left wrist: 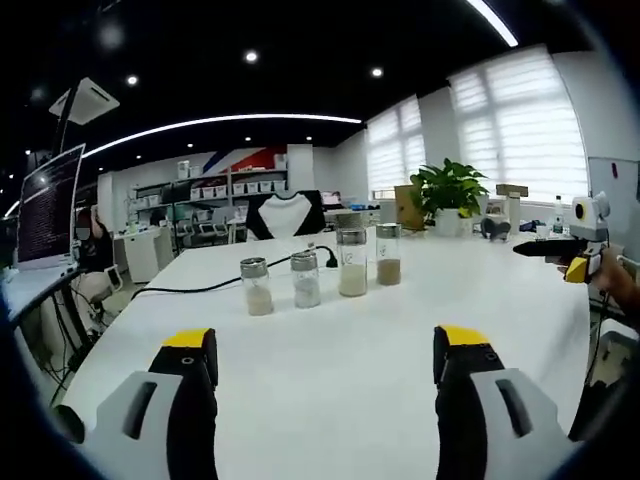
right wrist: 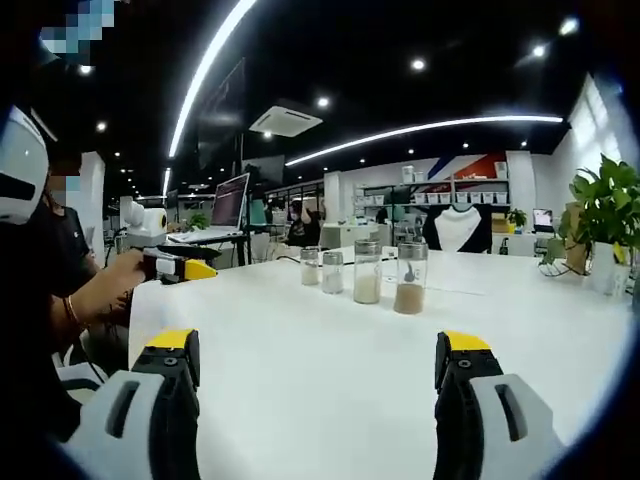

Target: Rotate the seasoning bottle until the label or dispensing opening points toward the visible target arrow and the bottle remains upright within the marked orientation range

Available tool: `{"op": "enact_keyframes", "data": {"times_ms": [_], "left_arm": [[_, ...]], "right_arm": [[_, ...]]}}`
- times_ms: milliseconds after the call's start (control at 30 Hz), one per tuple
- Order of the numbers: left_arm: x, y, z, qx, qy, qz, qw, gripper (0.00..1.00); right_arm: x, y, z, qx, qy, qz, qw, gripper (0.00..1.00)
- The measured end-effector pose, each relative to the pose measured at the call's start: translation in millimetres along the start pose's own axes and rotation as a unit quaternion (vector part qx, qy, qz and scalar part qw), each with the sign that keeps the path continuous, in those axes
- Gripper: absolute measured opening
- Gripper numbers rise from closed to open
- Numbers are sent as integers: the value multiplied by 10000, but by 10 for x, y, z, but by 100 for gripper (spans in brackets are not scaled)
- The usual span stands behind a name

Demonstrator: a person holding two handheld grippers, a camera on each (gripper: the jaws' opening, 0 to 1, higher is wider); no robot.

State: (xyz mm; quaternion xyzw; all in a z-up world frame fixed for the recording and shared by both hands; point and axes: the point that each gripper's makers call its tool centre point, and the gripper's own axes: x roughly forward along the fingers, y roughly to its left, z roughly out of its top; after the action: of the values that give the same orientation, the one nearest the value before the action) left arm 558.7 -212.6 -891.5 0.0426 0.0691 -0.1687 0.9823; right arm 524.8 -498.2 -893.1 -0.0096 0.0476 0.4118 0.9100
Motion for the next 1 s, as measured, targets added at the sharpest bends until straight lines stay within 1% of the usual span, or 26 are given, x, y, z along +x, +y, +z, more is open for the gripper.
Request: {"op": "enact_keyframes", "data": {"times_ms": [100, 167, 233, 300, 400, 467, 533, 567, 633, 733, 800, 867, 1000], "left_arm": [[36, -10, 14, -119, -17, -108, 9999, 93], [44, -6, 24, -152, -47, -105, 9998, 93], [72, 28, 32, -16, 10, -44, 10000, 93], [103, 50, 63, 66, 38, -47, 10000, 93], [173, 93, 189, 68, -92, -116, 9999, 93], [221, 109, 237, 102, -146, -150, 9997, 93], [265, 107, 216, 197, -95, -200, 9996, 93], [296, 104, 173, 193, -6, -238, 9995, 93], [334, 113, 141, 155, 35, -262, 9995, 93], [383, 137, 139, 167, 68, -265, 9995, 93], [440, 157, 176, 257, 67, -272, 9993, 93], [484, 184, 209, 291, 149, -297, 9990, 93], [563, 214, 307, 283, 17, -303, 9991, 92]], "right_arm": [[-14, -1, 3, 8, -18, 10, 10000, 100], [-21, -5, 3, -5, -22, -14, 10000, 100], [-17, -4, 5, -32, -17, -14, 10000, 100], [-2, 10, 11, -47, 8, 30, 10000, 100], [33, 40, 37, -123, 19, 107, 9999, 100], [45, 55, 55, -151, 9, 135, 9998, 100], [52, 69, 81, -175, -36, 161, 9997, 100], [54, 73, 89, -180, -44, 168, 9997, 100], [53, 78, 110, -187, -74, 174, 9996, 100], [48, 69, 116, -183, -65, 166, 9997, 100], [45, 62, 113, -179, -58, 157, 9997, 100], [46, 70, 98, -151, -38, 173, 9997, 100], [40, 63, 76, -83, -14, 124, 9999, 100]]}}
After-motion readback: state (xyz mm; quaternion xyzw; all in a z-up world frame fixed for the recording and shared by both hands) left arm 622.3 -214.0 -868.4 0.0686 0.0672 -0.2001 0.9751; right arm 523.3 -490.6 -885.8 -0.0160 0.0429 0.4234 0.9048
